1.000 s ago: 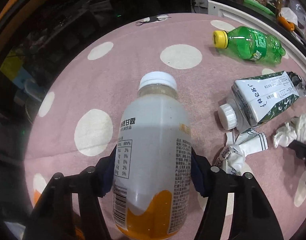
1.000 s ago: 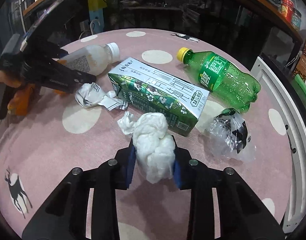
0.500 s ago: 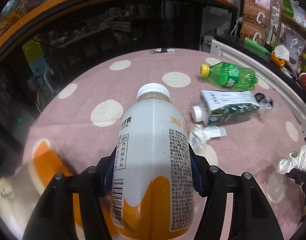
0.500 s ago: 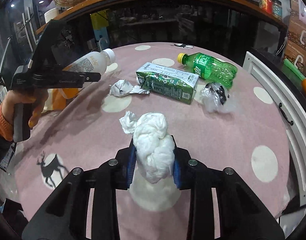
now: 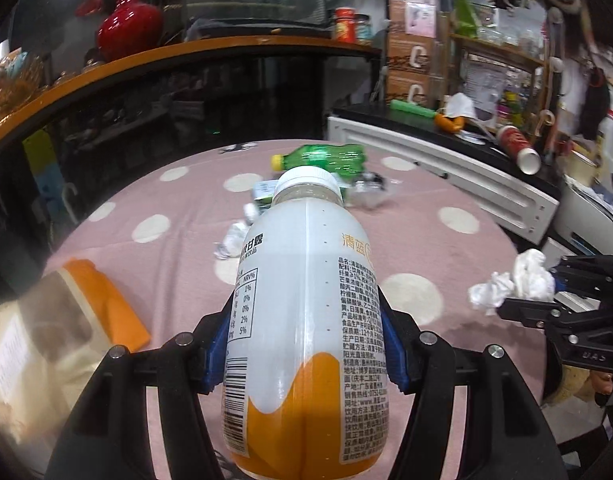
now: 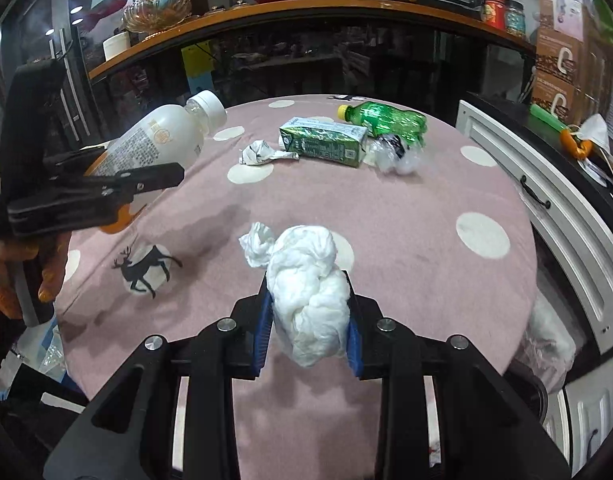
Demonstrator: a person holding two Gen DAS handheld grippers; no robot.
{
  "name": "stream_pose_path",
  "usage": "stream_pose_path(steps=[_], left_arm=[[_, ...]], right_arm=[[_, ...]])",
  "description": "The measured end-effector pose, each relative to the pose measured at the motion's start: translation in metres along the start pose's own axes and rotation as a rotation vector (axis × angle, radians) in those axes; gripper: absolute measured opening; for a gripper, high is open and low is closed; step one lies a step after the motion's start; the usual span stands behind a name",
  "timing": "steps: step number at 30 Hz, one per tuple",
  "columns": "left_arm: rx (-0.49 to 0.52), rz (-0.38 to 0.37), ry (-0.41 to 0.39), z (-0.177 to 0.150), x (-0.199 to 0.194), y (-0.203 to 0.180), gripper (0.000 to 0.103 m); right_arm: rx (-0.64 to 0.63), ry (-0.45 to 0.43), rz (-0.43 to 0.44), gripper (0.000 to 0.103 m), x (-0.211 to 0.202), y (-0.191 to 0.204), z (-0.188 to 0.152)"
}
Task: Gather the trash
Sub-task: 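Carry the tissue to the bin and open the right gripper while the left gripper carries the bottle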
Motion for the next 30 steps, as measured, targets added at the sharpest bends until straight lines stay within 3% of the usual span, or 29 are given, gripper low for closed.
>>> stream_pose_path(steps=[11, 20, 30], left_arm=[[0.041, -0.138, -0.02, -0.019, -0.019, -0.082, 0.06], [0.14, -0.245, -0.007, -0.028, -0.015, -0.163, 0.061], [0.23, -0.321, 0.027, -0.039, -0.006, -0.228, 0.061]], right_arm=[[0.139, -0.012, -0.09, 0.031, -0.048, -0.044, -0.062], [0.317, 0.004, -0.23, 0.031, -0.084, -0.118, -0.125], [0.502, 0.135, -0.362, 0.032, -0.061, -0.187, -0.197]])
Point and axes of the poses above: each gripper's, at about its wrist camera, not at the fingertips, and x roughly the way its jaws point, y to its left, z to its top, the point moved 5 cm from there along x, roughly the way its jaws point, and after that the axes turned 2 degrees about z, right-handed, at the moved point
